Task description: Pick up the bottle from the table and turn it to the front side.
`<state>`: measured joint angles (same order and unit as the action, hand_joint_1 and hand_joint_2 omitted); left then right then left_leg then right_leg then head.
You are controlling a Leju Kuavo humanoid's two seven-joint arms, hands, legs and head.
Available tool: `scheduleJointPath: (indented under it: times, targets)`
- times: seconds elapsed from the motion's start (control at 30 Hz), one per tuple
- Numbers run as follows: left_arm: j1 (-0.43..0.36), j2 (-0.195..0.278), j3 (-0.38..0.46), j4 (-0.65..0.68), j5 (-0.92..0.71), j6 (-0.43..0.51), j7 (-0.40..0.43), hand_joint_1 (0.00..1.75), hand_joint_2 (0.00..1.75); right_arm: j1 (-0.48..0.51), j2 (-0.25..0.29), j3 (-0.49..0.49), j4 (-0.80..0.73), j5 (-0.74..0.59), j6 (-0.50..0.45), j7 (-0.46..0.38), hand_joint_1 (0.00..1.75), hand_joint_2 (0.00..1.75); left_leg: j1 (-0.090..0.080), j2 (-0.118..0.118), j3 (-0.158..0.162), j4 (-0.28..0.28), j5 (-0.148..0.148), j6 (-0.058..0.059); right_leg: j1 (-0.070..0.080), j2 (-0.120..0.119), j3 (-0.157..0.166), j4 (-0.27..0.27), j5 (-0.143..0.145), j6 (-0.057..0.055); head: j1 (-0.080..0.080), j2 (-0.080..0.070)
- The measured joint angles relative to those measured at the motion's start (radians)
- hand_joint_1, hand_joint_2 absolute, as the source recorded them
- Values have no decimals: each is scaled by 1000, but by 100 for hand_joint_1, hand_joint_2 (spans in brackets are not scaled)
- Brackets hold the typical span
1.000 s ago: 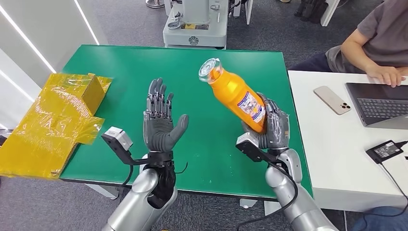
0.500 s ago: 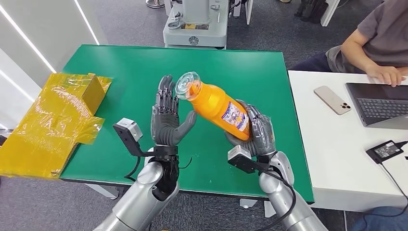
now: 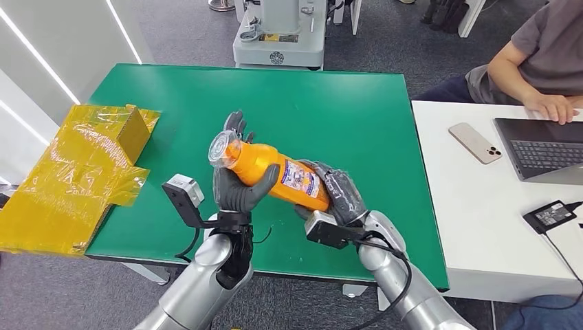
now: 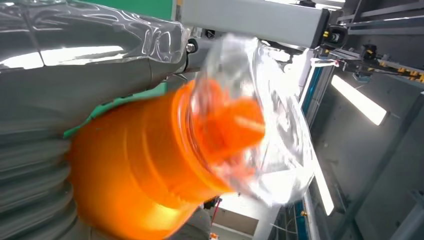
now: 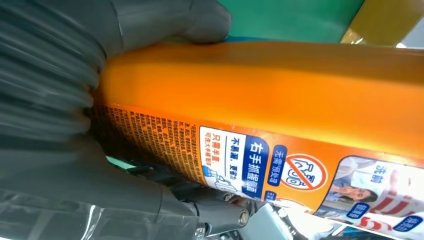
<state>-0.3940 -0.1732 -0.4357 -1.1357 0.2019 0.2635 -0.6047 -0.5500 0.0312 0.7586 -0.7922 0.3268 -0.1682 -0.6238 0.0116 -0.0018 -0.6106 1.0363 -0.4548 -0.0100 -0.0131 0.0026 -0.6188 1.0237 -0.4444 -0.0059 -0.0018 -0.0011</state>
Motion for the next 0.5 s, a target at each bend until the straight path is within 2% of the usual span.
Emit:
scheduleJointPath:
  times: [0.33,0.5]
  targets:
    - [17,1,-1,0,-8,7,5,0,175,-7,39,15,4,0,43,12,174,175,0,0,0,0,0,0,0,0,0,0,0,0,0,0]
    - [25,1,-1,0,-9,6,5,7,175,-9,47,20,4,11,50,14,175,175,0,0,0,0,0,0,0,0,0,0,0,0,0,0]
